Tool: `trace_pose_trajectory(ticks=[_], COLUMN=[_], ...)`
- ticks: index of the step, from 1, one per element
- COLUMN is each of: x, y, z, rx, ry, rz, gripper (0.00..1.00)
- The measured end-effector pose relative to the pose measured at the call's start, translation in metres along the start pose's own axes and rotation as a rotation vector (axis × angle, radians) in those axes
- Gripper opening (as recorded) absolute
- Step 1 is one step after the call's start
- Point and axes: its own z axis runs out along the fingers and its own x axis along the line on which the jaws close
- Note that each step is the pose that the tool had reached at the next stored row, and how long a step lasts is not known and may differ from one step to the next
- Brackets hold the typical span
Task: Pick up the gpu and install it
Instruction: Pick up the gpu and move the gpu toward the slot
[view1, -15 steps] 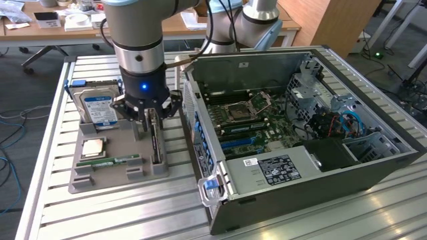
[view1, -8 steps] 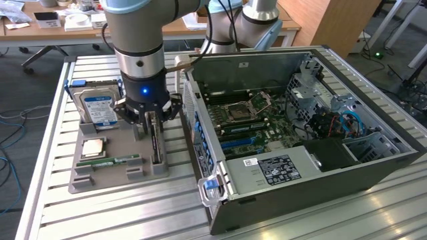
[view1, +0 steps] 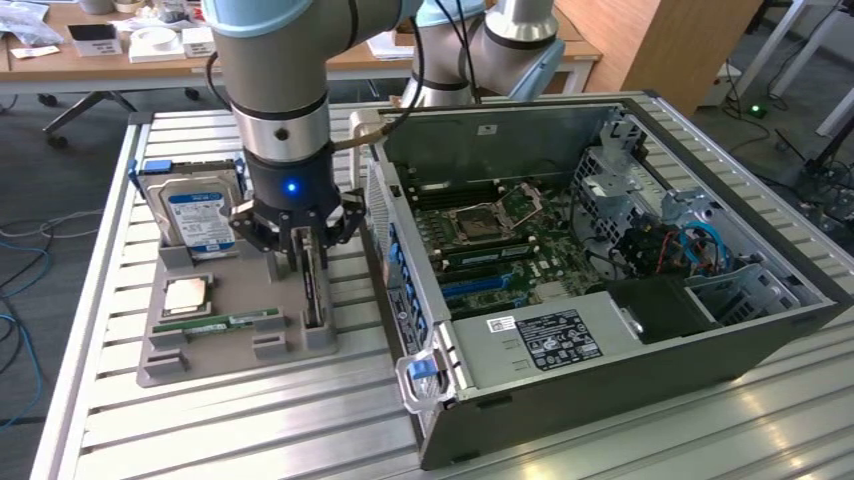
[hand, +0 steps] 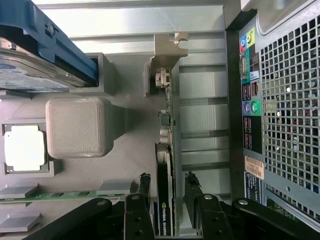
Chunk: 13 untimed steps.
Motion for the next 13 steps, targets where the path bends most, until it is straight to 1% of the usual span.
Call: trace_pose_trajectory(ticks=[7,13], x=[0.0,0.0], y=[-0.0001,0.0013], z=[0.0082,0.0116], rx=[0.0001,0.0], ry=[0.0,0.0], rz=[0.0,0.0], gripper=[0.41,0.41])
